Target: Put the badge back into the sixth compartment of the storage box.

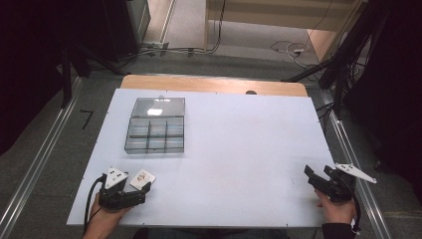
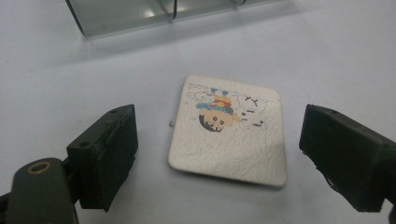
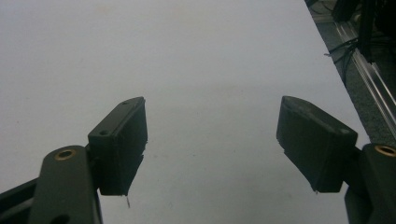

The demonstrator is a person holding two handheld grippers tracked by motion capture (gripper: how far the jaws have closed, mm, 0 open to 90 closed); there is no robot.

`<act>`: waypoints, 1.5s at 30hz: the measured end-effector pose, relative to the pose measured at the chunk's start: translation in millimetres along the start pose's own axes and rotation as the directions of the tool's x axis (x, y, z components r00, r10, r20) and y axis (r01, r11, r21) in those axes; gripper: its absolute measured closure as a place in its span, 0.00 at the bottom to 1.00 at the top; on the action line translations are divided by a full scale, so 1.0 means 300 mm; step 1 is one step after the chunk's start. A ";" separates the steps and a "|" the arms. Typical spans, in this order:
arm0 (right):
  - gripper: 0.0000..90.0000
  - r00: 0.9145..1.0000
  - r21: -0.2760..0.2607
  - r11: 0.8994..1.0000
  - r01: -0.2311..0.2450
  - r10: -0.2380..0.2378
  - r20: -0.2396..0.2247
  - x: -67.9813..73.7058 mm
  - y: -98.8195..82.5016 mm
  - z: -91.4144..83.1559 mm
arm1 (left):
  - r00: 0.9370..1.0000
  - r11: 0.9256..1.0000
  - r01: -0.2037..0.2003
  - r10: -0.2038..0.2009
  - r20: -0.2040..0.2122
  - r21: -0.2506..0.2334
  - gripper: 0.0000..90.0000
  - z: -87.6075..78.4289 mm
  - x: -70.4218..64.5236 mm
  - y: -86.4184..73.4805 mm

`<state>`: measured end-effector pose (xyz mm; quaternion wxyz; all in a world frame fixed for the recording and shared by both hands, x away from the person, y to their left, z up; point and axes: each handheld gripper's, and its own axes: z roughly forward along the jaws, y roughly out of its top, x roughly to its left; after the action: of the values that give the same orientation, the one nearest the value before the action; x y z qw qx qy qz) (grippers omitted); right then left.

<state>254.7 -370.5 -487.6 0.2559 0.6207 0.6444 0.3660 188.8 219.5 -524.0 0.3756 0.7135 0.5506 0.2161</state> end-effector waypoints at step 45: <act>0.26 1.000 0.011 1.000 0.004 -0.004 -0.005 0.001 -0.003 0.011 | 0.996 0.997 -0.071 0.069 -0.052 -0.037 0.37 -0.046 -0.022 0.014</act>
<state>256.6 -369.8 -490.3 0.2514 0.6199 0.6483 0.3636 179.5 217.0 -511.6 0.3675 0.7194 0.5301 0.2577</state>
